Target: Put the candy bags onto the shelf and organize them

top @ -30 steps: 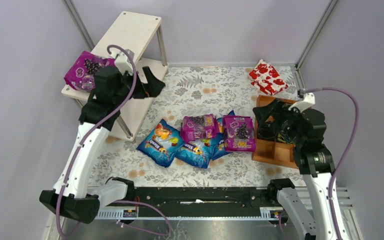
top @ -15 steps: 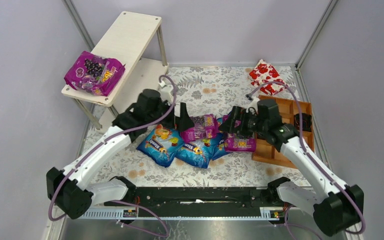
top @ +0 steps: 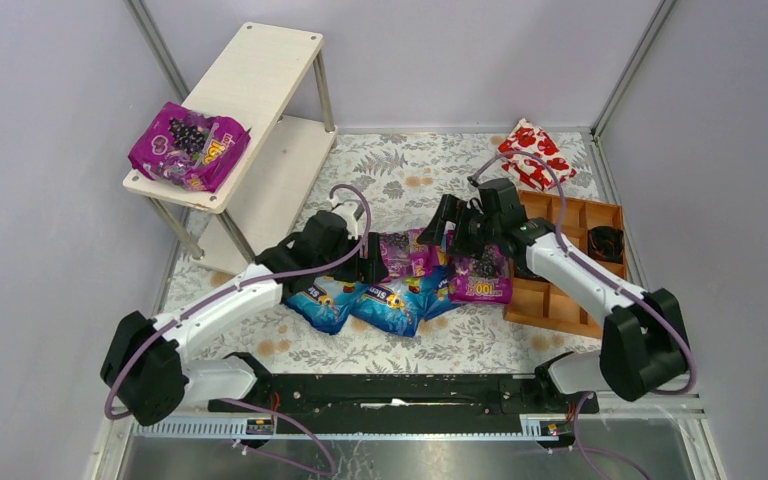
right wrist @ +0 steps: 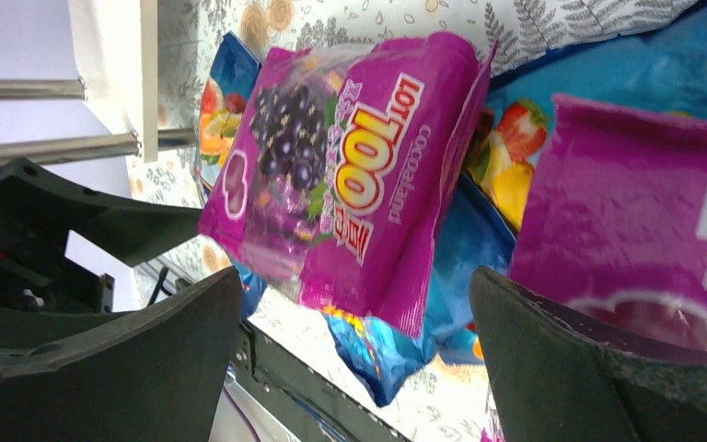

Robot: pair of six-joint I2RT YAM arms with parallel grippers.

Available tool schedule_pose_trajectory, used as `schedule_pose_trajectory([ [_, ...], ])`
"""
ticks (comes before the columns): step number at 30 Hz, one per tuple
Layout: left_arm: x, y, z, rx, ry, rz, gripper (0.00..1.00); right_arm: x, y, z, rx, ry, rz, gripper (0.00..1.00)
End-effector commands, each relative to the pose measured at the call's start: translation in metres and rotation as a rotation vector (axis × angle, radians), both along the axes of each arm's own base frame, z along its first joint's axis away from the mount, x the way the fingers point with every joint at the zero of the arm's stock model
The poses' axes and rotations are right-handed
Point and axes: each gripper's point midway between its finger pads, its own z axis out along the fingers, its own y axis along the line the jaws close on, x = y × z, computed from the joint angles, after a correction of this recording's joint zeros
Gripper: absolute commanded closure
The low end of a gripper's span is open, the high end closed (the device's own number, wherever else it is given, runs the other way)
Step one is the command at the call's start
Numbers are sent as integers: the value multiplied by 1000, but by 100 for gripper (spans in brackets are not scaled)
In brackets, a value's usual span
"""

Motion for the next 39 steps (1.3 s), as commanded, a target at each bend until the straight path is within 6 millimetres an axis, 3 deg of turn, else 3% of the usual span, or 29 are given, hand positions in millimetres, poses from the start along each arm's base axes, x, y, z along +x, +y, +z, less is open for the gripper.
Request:
schedule_pose_trajectory([
  [1, 23, 6, -16, 45, -40, 105, 16, 16, 22, 4, 83, 11, 10, 0],
  [8, 38, 18, -41, 111, -50, 205, 38, 10, 33, -26, 48, 74, 28, 7],
  [12, 43, 20, -44, 108, -62, 240, 51, 5, 45, -31, 103, 95, 39, 11],
  [19, 47, 38, -57, 146, -51, 301, 75, 7, 54, -29, 268, 146, -79, 0],
  [28, 30, 37, -79, 93, 14, 282, 86, 20, 69, -46, 370, 276, -214, 0],
  [35, 26, 39, -87, 93, 23, 279, 91, 32, 69, -76, 177, 244, -219, 0],
  [39, 26, 42, -92, 103, 32, 285, 97, 44, 69, -82, 68, 196, -155, 0],
])
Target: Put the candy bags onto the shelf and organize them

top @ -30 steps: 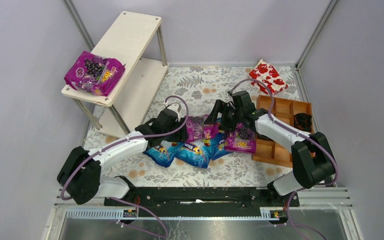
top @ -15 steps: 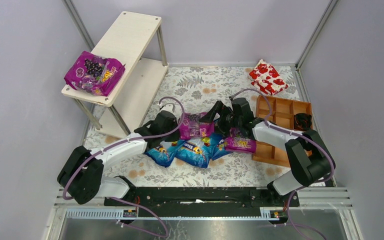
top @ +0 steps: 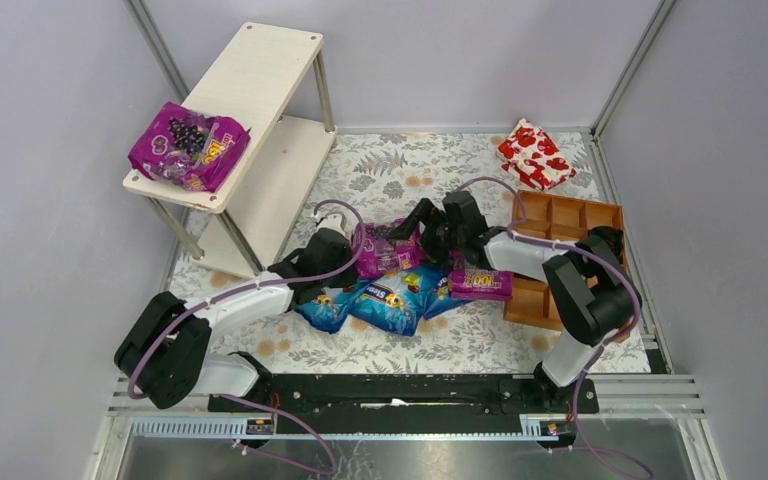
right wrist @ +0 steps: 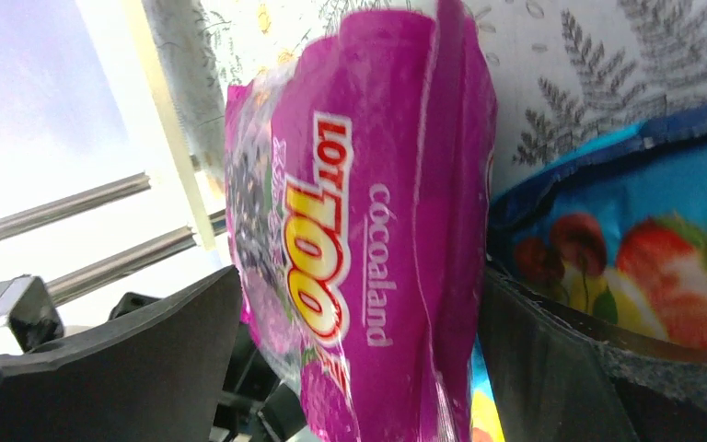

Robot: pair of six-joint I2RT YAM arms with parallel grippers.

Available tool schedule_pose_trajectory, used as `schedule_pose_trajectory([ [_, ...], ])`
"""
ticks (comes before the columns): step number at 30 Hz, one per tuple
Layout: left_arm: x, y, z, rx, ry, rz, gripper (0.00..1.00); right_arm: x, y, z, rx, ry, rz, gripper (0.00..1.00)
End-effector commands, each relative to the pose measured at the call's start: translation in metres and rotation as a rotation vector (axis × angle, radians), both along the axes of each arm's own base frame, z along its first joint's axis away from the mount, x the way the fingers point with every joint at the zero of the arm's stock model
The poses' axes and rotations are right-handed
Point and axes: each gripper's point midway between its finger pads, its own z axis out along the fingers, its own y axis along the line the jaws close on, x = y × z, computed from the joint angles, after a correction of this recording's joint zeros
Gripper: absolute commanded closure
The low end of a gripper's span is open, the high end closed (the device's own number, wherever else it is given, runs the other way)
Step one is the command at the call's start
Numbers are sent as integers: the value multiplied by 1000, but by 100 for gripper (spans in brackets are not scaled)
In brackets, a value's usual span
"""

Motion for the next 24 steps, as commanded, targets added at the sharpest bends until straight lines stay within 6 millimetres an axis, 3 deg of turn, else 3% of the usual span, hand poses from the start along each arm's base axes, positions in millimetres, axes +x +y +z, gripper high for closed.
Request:
schedule_pose_trajectory([
  [1, -7, 6, -15, 13, 39, 1, 97, 9, -5, -17, -153, -36, 72, 0],
  [8, -6, 11, -17, 8, 36, 8, 100, 10, 9, -19, -127, -40, 285, 0],
  [12, -8, 12, -20, 8, 45, 5, 100, 9, 18, -15, -11, -21, 325, 0],
  [19, -9, 9, -20, -15, 47, -3, 100, 1, 30, 1, 190, 5, 291, 1],
  [24, -9, 5, -19, -31, 51, -11, 100, 3, 34, 10, 289, 4, 234, 12],
])
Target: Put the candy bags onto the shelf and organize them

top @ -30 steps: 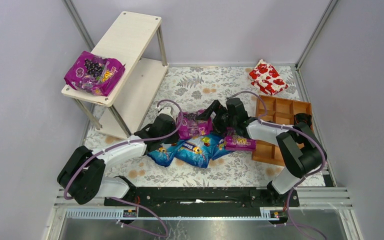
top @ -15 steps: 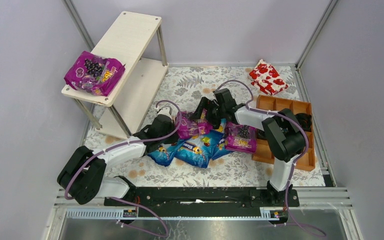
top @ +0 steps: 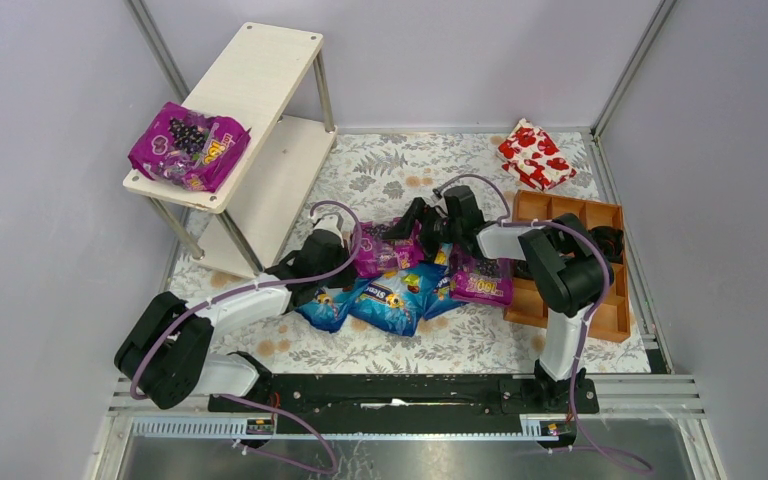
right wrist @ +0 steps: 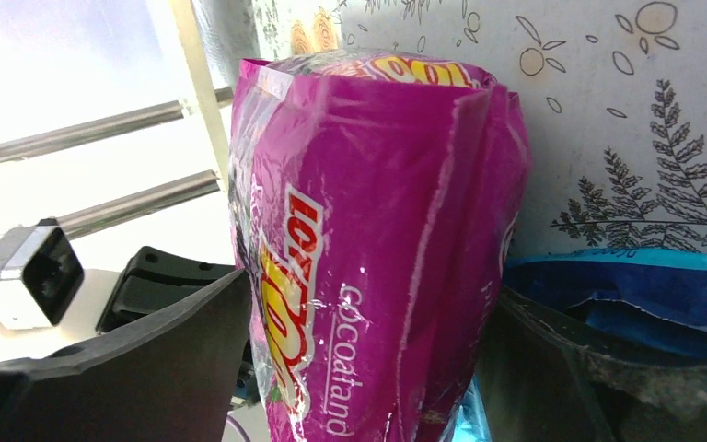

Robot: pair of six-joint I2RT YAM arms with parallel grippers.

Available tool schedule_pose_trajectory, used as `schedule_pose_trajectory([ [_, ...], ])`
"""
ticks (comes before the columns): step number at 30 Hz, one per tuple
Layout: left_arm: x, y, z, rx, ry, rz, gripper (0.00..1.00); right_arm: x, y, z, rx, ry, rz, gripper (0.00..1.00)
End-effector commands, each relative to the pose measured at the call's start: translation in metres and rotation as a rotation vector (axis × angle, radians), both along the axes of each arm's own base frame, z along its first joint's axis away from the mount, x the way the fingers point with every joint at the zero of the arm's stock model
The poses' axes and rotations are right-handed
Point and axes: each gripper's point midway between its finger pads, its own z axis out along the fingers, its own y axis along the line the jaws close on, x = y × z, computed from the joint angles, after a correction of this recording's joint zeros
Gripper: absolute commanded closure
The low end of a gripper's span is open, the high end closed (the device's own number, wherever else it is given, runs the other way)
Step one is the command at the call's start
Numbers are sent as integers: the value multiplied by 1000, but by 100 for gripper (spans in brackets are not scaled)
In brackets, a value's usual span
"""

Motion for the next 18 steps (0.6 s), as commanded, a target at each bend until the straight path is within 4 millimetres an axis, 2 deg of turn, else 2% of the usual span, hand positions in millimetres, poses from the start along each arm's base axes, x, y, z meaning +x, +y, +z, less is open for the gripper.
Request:
schedule_pose_trajectory([
  [1, -12, 3, -14, 6, 57, -15, 100, -5, 15, 25, 155, 19, 3, 15],
  [3, -12, 3, -12, 4, 55, -15, 100, -2, 13, 30, 151, 0, -18, 21],
  [5, -12, 2, -9, -2, 51, -14, 95, 0, 11, 32, 131, -21, -33, 23],
  [11, -14, 2, 4, -22, 31, -19, 67, 3, 7, 39, 114, -52, -52, 29],
  [15, -17, 1, 24, -44, 14, -29, 50, 4, 6, 46, 131, -73, -69, 33],
  [18, -19, 1, 53, -80, -28, -37, 42, 4, 5, 52, 138, -88, -82, 35],
])
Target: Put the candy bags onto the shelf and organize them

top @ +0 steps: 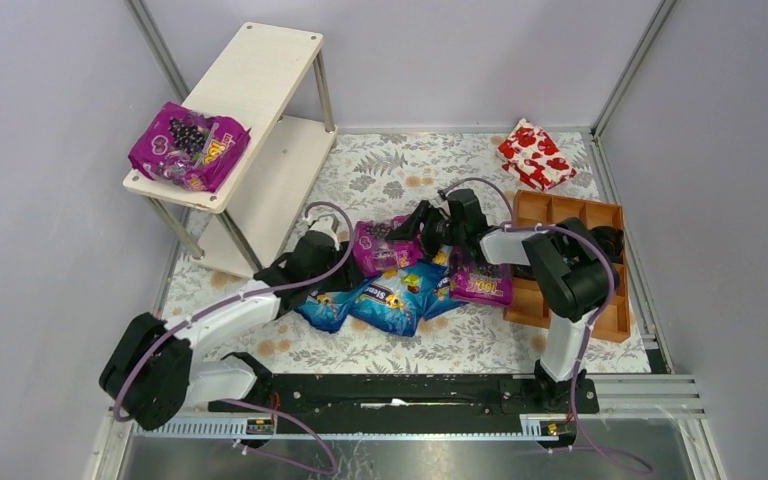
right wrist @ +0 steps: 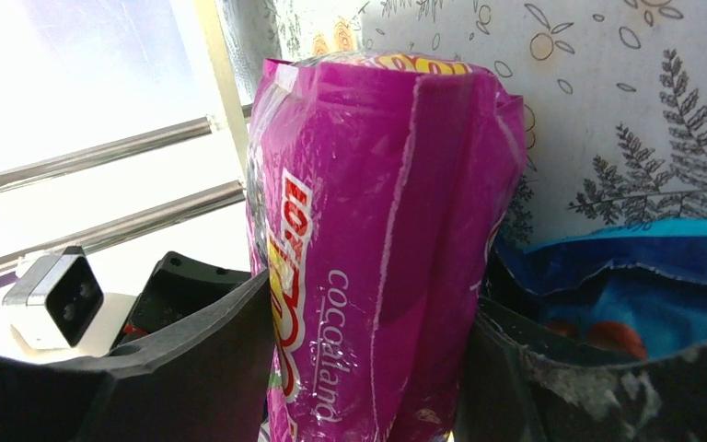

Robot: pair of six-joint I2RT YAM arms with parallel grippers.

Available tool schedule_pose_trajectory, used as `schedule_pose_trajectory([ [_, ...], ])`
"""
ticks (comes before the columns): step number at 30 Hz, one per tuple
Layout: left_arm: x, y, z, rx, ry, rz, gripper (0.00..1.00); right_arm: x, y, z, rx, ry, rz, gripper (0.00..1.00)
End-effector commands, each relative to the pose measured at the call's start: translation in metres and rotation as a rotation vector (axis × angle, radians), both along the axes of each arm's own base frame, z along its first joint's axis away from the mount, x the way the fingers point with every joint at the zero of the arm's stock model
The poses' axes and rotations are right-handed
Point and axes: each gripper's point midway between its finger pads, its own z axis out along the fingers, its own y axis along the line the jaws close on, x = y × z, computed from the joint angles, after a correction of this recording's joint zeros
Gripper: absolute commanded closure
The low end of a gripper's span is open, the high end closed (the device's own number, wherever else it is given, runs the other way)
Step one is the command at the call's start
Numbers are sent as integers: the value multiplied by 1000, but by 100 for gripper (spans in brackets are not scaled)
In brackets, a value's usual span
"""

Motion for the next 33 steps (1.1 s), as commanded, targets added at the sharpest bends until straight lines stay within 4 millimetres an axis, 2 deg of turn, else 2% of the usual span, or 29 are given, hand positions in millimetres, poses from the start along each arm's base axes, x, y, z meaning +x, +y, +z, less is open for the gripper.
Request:
schedule_pose_trajectory([
  [1, -3, -1, 46, -59, -68, -19, 40, 3, 8, 47, 80, -114, -4, 35],
  [12, -33, 2, 154, -187, -231, -123, 22, 4, 5, 81, 195, -150, -73, 49],
  [17, -50, 17, 204, -198, -353, -156, 13, 4, 1, 100, 210, -185, -101, 50],
  [20, -60, 26, 224, -185, -397, -172, 9, 5, 0, 114, 227, -203, -115, 50],
  [23, -69, 31, 233, -181, -438, -198, 7, 9, 2, 135, 253, -231, -120, 50],
  [25, -73, 35, 232, -177, -446, -204, 5, 13, 3, 152, 268, -260, -129, 51],
  [28, -84, 31, 222, -175, -432, -274, 1, 24, 4, 193, 299, -327, -150, 51],
  [33, -99, 15, 200, -210, -366, -395, 1, 44, 11, 279, 331, -479, -184, 51],
])
